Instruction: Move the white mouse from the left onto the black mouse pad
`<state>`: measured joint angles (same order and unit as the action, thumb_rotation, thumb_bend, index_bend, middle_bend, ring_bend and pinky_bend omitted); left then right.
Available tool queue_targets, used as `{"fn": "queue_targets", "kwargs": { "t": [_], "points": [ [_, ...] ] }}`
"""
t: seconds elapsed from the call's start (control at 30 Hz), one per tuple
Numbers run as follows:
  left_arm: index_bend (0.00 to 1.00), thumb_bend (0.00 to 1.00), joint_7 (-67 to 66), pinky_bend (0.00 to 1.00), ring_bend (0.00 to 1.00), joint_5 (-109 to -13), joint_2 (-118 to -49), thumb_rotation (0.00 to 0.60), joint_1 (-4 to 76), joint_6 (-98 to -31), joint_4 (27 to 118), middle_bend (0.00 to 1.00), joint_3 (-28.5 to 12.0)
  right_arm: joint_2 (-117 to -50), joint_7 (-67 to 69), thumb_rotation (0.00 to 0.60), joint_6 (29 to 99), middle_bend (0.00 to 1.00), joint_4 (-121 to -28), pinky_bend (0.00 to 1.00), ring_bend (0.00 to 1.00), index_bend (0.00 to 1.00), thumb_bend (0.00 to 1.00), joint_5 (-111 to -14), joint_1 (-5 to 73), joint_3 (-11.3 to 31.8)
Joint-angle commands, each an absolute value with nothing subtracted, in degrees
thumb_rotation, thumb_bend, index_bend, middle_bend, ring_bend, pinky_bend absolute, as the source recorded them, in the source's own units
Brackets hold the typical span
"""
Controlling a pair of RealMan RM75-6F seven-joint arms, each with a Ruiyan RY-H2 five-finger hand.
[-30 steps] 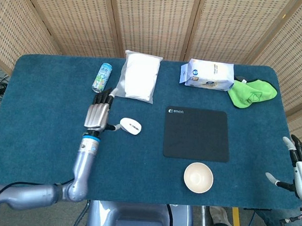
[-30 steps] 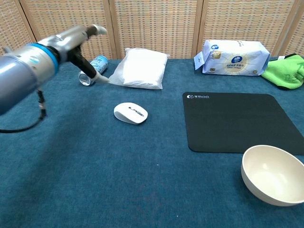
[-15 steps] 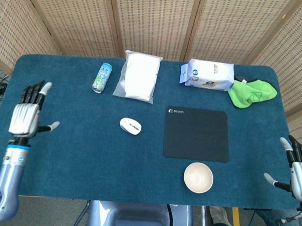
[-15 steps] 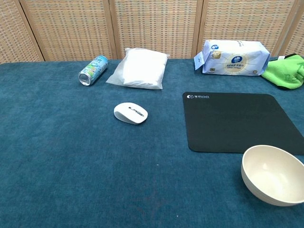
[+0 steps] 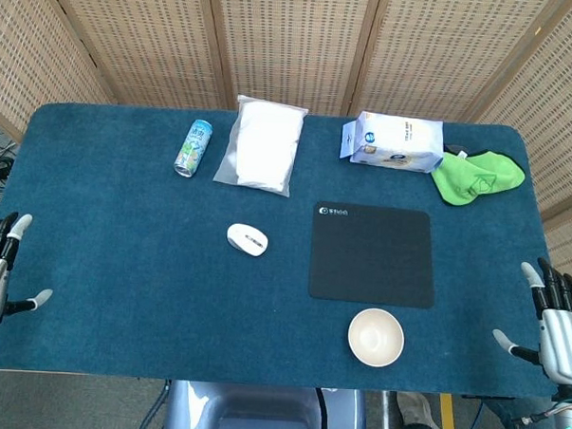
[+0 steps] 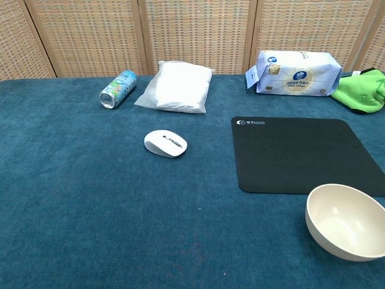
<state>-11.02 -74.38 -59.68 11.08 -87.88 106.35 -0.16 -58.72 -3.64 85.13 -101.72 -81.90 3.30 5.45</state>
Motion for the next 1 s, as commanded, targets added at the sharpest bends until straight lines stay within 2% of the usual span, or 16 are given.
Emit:
{"fn": "queue_targets", "kwargs": {
  "t": [0.03, 0.17, 0.37, 0.43, 0.63, 0.87, 1.0],
  "points": [
    [0.0, 0.03, -10.76, 0.0, 0.0, -75.9, -59.05, 0.6, 9.36, -89.96, 106.59, 0.0, 0.08, -58.85, -4.82, 0.6, 83.23, 0.0, -102.19, 0.0, 0.0, 0.0, 0.0, -81.85, 4.54, 5.51],
    [0.0, 0.04, -10.4, 0.0, 0.0, -76.08, -57.99, 0.6, 8.34, -89.68, 107.37, 0.0, 0.16, -57.96, -7.39, 0.6, 78.81, 0.0, -104.75, 0.0, 0.0, 0.0, 0.0, -81.62, 8.49, 7.18],
    [0.0, 0.05, -9.62, 0.0, 0.0, -76.12, -57.19, 0.6, 7.7, -89.1, 107.77, 0.0, -0.57, -57.17, -8.07, 0.6, 63.8, 0.0, -109.99, 0.0, 0.0, 0.0, 0.0, -74.63, 19.57, 12.1],
    [0.0, 0.05, -9.38, 0.0, 0.0, -76.22, -56.98, 0.6, 7.56, -88.88, 107.84, 0.0, -0.74, -58.97, -11.22, 0.6, 61.45, 0.0, -109.65, 0.0, 0.0, 0.0, 0.0, -71.68, 22.86, 13.74],
    [0.0, 0.05, -7.52, 0.0, 0.0, -76.15, -55.59, 0.6, 8.21, -85.45, 107.57, 0.0, -0.99, -69.99, -22.02, 0.6, 54.04, 0.0, -107.12, 0.0, 0.0, 0.0, 0.0, -56.45, 35.15, 17.19],
    [0.0, 0.05, -6.44, 0.0, 0.0, -75.16, -54.74, 0.6, 8.61, -83.08, 107.35, 0.0, -1.76, -84.48, -34.58, 0.6, 56.4, 0.0, -99.71, 0.0, 0.0, 0.03, 0.0, -41.02, 47.91, 19.28],
    [0.0, 0.04, -4.28, 0.0, 0.0, -73.59, -53.79, 0.6, 8.63, -81.98, 106.77, 0.0, -2.69, -91.87, -41.01, 0.6, 60.06, 0.07, -94.01, 0.0, 0.0, 0.06, 0.0, -34.09, 54.22, 20.57]
  ]
}}
